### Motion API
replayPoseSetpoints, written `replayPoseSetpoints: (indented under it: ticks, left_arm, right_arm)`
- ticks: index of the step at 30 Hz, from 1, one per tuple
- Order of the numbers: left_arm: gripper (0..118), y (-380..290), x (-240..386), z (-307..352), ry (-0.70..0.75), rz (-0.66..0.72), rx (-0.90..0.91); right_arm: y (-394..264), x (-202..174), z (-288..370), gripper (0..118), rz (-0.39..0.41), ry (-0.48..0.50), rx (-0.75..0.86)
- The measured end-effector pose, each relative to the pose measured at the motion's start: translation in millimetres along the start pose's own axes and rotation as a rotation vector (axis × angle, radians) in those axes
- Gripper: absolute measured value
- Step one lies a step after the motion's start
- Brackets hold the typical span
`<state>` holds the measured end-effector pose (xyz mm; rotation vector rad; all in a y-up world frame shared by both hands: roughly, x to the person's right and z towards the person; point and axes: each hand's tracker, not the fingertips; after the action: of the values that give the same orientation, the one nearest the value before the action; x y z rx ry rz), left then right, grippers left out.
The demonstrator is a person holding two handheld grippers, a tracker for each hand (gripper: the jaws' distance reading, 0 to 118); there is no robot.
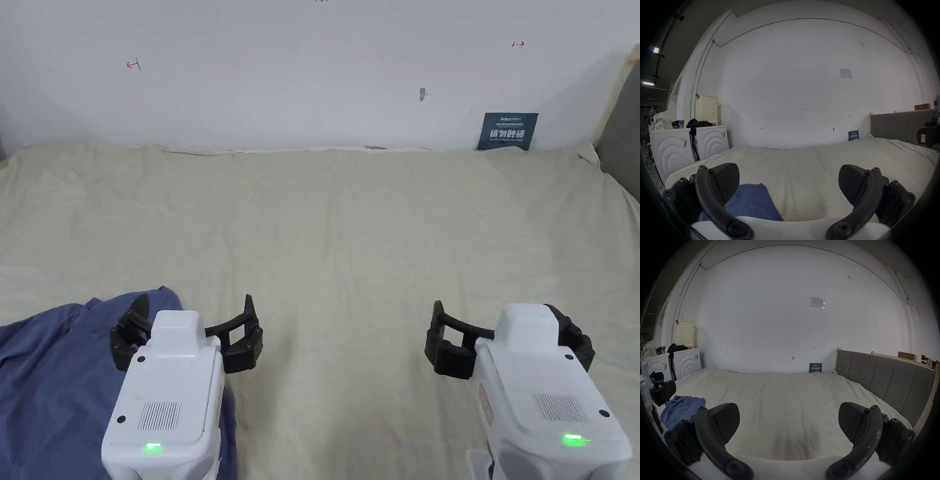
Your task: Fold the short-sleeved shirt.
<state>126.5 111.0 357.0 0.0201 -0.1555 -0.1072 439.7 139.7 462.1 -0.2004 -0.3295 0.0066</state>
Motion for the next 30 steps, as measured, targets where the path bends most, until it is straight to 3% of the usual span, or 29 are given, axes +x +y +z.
replayPoseSetpoints:
  ticks: [12,15,17,21,23,24,25,27,28,30]
  left_arm:
    - [118,0.3,-1.5,-3.3,-0.001,-0.004,-0.004]
    - [118,4.3,-7.1,-9.7,-0.002,0.155,-0.061]
    - [118,9.0,-21.8,-15.6,-0.035,0.468,-0.13]
    - [118,-7.0,-56.4,-22.4,-0.186,1.28,-0.189]
    - [118,-18.8,-62.1,-21.1,-0.18,1.502,-0.189]
    - [118,-21.7,-63.8,-20.1,-0.176,1.552,-0.191]
    - [118,-21.8,-64.8,-19.7,-0.175,1.55,-0.197]
    - [118,-8.9,-58.9,-18.1,-0.173,1.477,-0.205]
    - [118,-1.9,-57.8,-17.8,-0.167,1.355,-0.205]
    - [118,20.8,-48.0,-13.5,-0.145,0.981,-0.161]
  right_arm:
    - [-0.1,-4.4,-0.5,118,0.036,-0.007,0.008]
    - [7.1,-12.9,3.4,118,0.127,-0.054,0.012]
    - [14.3,-28.1,10.1,118,0.313,-0.137,0.058]
    - [6.2,-62.8,19.1,118,0.859,-0.373,0.273]
    - [-3.9,-72.5,22.1,118,1.058,-0.442,0.404]
    - [-8.5,-74.9,22.9,118,1.12,-0.469,0.449]
    - [-11.2,-74.6,23.2,118,1.133,-0.47,0.474]
    - [-6.6,-74.3,23.5,118,1.06,-0.432,0.428]
    - [-1.2,-72.8,23.2,118,0.963,-0.384,0.36]
    - [11.7,-58.8,20.9,118,0.713,-0.277,0.23]
